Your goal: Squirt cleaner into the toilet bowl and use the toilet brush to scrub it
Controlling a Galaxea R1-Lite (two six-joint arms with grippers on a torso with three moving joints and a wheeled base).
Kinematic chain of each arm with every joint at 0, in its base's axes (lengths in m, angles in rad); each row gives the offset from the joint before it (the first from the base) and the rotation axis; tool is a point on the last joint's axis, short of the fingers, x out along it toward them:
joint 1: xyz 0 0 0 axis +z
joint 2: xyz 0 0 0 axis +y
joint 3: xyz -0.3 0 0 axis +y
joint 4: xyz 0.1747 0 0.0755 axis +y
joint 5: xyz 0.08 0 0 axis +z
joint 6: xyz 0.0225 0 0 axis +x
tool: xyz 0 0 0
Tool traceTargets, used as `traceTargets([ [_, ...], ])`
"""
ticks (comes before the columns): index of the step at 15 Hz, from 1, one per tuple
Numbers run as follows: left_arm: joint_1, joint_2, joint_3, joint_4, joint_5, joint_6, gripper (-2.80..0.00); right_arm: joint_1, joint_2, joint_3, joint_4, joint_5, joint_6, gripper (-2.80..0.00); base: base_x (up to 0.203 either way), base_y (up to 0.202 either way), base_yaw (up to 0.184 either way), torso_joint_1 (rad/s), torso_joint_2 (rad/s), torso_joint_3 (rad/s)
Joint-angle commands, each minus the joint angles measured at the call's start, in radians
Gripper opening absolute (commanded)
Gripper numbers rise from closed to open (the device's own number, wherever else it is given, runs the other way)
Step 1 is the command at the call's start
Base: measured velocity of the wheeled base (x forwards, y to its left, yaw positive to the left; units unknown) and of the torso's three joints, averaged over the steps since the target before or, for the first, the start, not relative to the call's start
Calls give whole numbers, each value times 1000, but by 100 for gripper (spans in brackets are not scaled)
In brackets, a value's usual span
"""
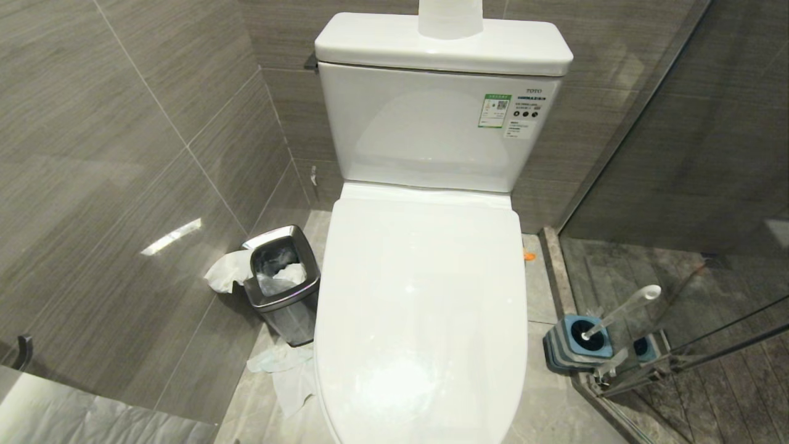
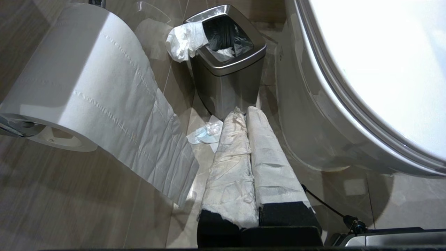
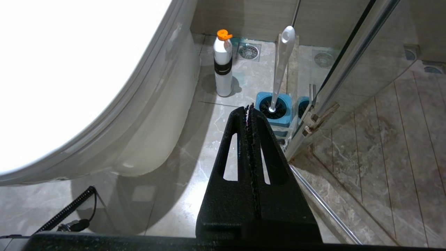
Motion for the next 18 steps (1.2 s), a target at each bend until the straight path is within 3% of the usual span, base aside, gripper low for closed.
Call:
traceTargets([
  [1,0,1,0,1,0,0,-280,0,1,0,1,0,0,-280,0,0,0,0,0,0],
  [16,0,1,0,-1,1,-4,-280,0,1,0,0,-1,0,-280,0,0,0,0,0,0],
  [18,0,2,0,1,-1,19,-280,0,1,0,-1,-1,0,-280,0,0,0,0,0,0],
])
